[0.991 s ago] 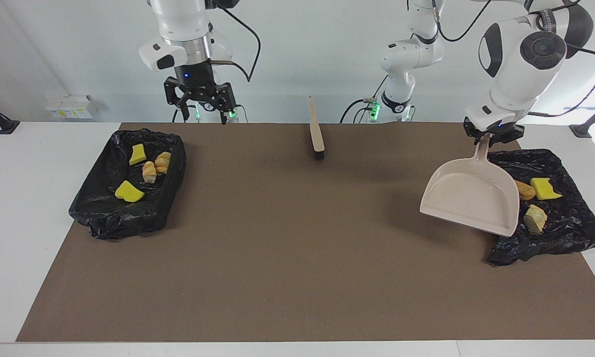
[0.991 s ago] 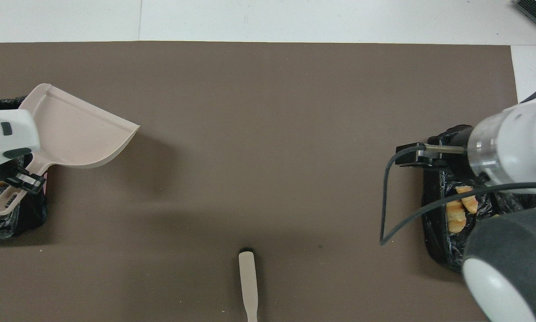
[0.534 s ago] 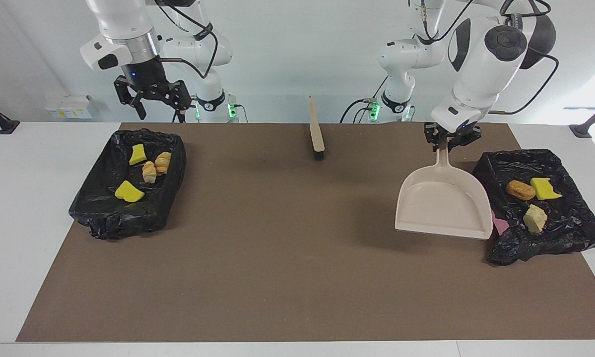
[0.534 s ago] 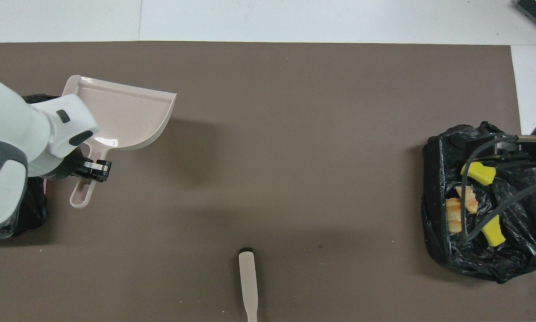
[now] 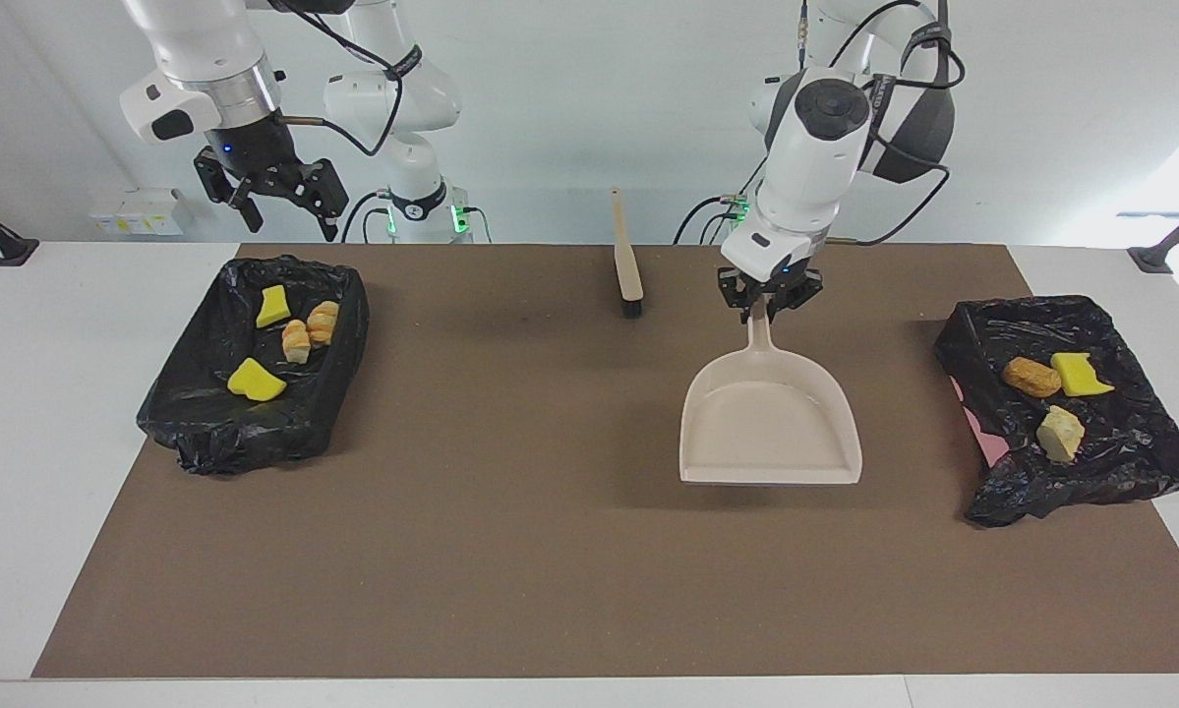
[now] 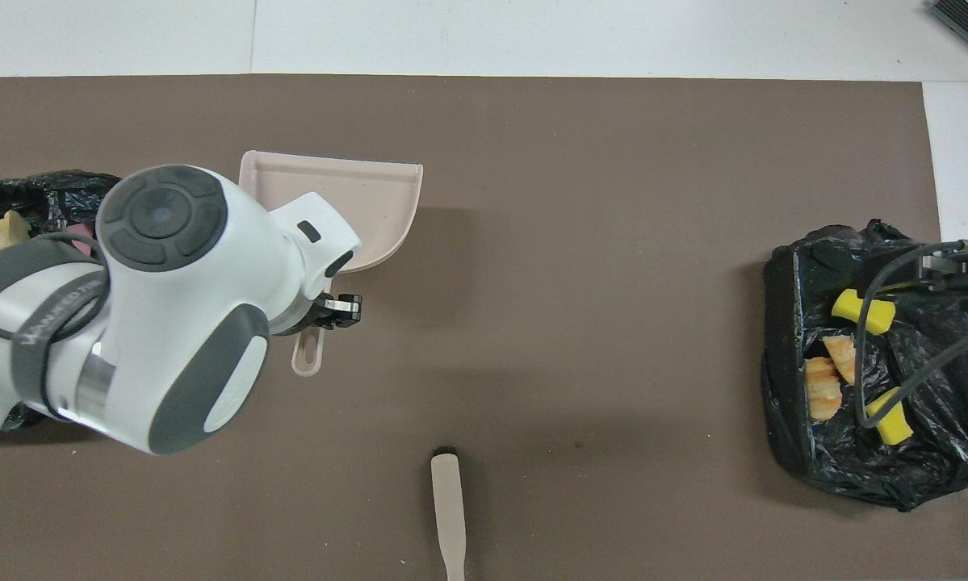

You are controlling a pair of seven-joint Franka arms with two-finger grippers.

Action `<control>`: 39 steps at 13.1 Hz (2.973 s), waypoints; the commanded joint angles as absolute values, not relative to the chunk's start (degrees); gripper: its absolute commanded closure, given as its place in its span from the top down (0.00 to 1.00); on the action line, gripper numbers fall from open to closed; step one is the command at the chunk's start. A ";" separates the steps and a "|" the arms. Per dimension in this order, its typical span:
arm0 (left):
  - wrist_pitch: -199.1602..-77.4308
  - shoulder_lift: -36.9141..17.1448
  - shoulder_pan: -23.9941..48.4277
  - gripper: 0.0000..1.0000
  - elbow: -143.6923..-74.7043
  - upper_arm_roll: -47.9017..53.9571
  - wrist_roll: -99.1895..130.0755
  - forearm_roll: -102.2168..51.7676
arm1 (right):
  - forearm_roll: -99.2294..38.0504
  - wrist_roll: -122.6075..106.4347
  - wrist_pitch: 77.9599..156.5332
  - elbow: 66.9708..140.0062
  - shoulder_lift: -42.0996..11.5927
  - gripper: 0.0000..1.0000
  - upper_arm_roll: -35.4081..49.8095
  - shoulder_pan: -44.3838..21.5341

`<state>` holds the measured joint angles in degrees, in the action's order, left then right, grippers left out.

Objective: Sweep and dump trash in bin

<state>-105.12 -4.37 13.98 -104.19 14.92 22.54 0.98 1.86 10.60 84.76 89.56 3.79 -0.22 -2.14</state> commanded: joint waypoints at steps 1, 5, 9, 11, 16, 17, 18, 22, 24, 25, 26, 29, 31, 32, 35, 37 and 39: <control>-112.55 -9.82 19.58 0.00 -104.68 13.80 29.50 0.53 | 2.73 9.58 80.78 82.46 -0.60 1.00 -0.88 -2.81; -124.43 -12.39 23.82 0.00 -110.90 13.80 34.97 0.53 | 2.20 9.58 81.21 82.18 -0.88 1.00 -1.14 -2.90; -127.26 -12.74 23.82 0.31 -112.15 13.80 36.31 0.53 | 1.41 9.58 82.09 83.32 -0.09 1.00 -3.07 -3.69; -126.83 -12.48 23.12 1.00 -111.89 13.71 36.21 0.53 | 0.70 9.58 82.35 83.32 -0.09 1.00 -3.25 -3.78; -123.84 -11.25 19.52 1.00 -107.77 12.92 36.21 1.23 | 0.79 9.49 82.35 83.50 0.00 1.00 -2.99 -3.78; -123.05 -11.34 18.82 1.00 -106.36 12.83 35.78 1.23 | 0.88 9.49 82.35 83.50 0.00 1.00 -2.81 -3.78; -121.57 -11.51 16.81 1.00 -104.52 12.92 34.29 1.32 | 0.88 9.58 82.35 83.50 0.00 1.00 -2.73 -3.78; -113.76 -11.51 9.78 1.00 -97.67 13.01 22.35 -0.87 | 0.88 9.67 82.35 83.50 0.00 1.00 -2.55 -3.78; -108.05 -11.43 6.52 1.00 -94.32 13.01 14.54 -1.49 | 0.97 9.76 82.35 83.50 0.00 1.00 -2.46 -3.78; -106.02 -11.16 5.37 1.00 -93.26 12.83 12.15 -1.49 | 0.97 9.76 82.27 83.50 0.00 1.00 -2.55 -3.78; -103.73 -10.99 4.06 1.00 -92.38 12.66 10.30 -0.97 | 1.05 9.76 82.27 83.50 0.00 1.00 -2.46 -3.69; -100.20 -9.06 0.54 1.00 -90.97 12.74 -2.34 0.78 | 1.05 9.84 82.35 83.50 0.00 1.00 -2.55 -3.69; -98.45 -8.35 0.09 1.00 -90.53 12.40 -2.90 3.68 | 1.05 9.67 82.27 83.50 0.00 1.00 -2.46 -3.69; -96.96 -8.35 0.09 1.00 -89.83 12.13 -2.90 3.60 | 1.05 9.67 82.27 83.50 0.00 1.00 -2.55 -3.69; -94.66 -6.07 0.09 1.00 -90.17 10.11 -2.37 2.90 | 0.97 9.67 82.70 83.50 0.00 1.00 -2.46 -3.78; -94.83 -3.44 -0.61 1.00 -93.32 10.02 -1.15 2.64 | 0.88 9.67 83.14 83.50 0.00 1.00 -2.37 -3.78; -95.10 -2.82 -1.93 1.00 -93.43 10.02 1.30 -0.07 | 0.79 9.15 83.06 83.50 0.00 1.00 -2.37 -3.78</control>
